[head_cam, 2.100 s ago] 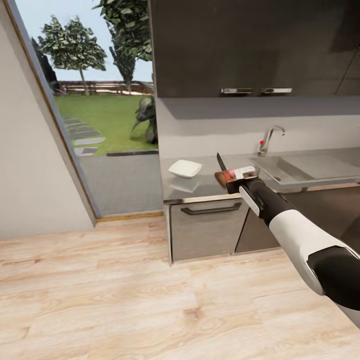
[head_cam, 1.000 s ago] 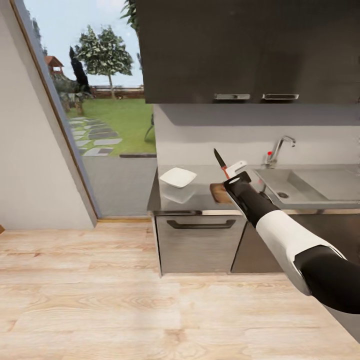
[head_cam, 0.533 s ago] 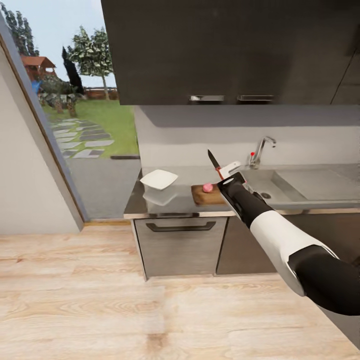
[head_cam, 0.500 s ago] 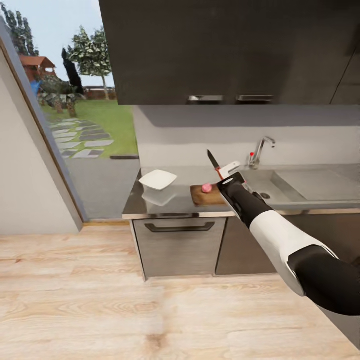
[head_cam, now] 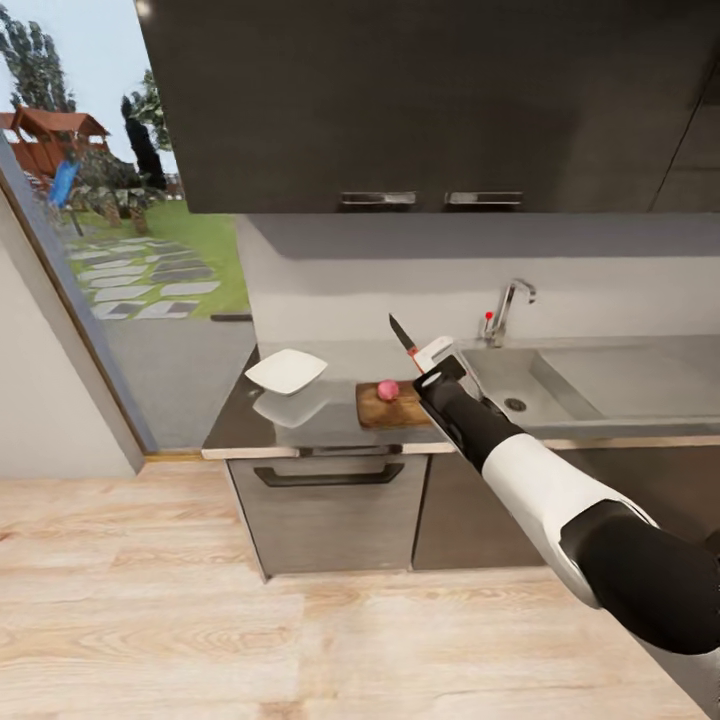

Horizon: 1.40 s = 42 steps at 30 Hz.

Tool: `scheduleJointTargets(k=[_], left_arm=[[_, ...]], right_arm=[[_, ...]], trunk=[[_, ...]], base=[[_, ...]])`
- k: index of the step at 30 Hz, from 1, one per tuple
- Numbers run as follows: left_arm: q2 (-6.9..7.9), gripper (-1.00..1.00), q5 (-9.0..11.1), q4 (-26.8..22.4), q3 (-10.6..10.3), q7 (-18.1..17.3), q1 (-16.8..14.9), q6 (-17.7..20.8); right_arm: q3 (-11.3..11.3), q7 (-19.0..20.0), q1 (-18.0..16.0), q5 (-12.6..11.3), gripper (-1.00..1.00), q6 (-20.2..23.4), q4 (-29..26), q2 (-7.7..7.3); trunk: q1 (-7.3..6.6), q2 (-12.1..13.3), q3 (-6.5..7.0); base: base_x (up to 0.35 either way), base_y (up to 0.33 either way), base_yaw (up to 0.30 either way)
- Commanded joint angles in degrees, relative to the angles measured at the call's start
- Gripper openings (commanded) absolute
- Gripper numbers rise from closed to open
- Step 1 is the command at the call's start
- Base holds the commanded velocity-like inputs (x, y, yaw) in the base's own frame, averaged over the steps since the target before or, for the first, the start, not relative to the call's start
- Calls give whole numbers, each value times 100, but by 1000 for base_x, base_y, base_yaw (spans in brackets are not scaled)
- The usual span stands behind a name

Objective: In the kitchen, take the Vidalia onion out of the sink, dice it on the chopping board with the paring knife, put the diced onion into the bowl on the countertop, then place both the paring knife and the chopping board into the sink.

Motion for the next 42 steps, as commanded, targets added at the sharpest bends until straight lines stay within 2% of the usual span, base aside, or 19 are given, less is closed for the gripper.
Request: scheduleJointTargets(k=[1,2,5,7,8,12,13,15,19,34,36,39,42], left_arm=[[6,100,48,-14,-50,26,3,-6],[5,100,48,-14,-50,26,3,-6],[4,100,49,-14,-50,26,3,-6],[5,100,49,-14,-50,26,3,-6],[6,100,49,-14,-50,26,3,-6],[8,100,49,-12,-50,23,3,-8],[12,100,49,-8,-50,19,3,-10],[14,100,49,-7,-50,18,3,-8],[15,100,49,-6,-50,17,3,-7],[15,100,49,-5,-50,17,3,-6],[15,100,49,-5,-50,17,3,-6],[15,100,49,-4,-50,17,3,-6],[15,100,49,2,-50,17,3,-6]], right_arm=[[41,1,-5,53,-100,51,-6,37],[59,-7,-4,53,-100,54,-6,111],[100,-15,-4,55,-100,64,-6,179],[160,-18,-4,56,-100,73,-6,276],[266,-14,-4,57,-100,79,-6,345],[639,-5,106,54,-100,82,-6,426],[859,-7,180,53,-100,83,-6,469],[961,-10,209,53,-100,83,-6,497],[1055,-8,238,53,-100,76,-6,524],[1115,20,495,53,-100,74,-6,563],[1353,7,563,53,-100,74,-6,563],[1529,-1,573,53,-100,74,-7,563],[1589,-3,577,53,-100,80,-6,563]], trunk=[[5,-8,-8],[5,-8,-8],[5,-8,-8],[5,-8,-8],[5,-8,-8],[5,-8,-8],[5,-8,-8],[5,-8,-8],[5,-8,-8],[5,-8,-8],[5,-8,-8],[5,-8,-8],[5,-8,-8]], base=[[226,-247,0],[226,-247,0],[226,-248,0],[226,-248,0],[226,-248,0],[180,-200,0],[44,-51,0],[29,-34,0],[8,-10,0],[118,-131,0],[22,-31,0],[9,-13,0],[2,-3,0]])
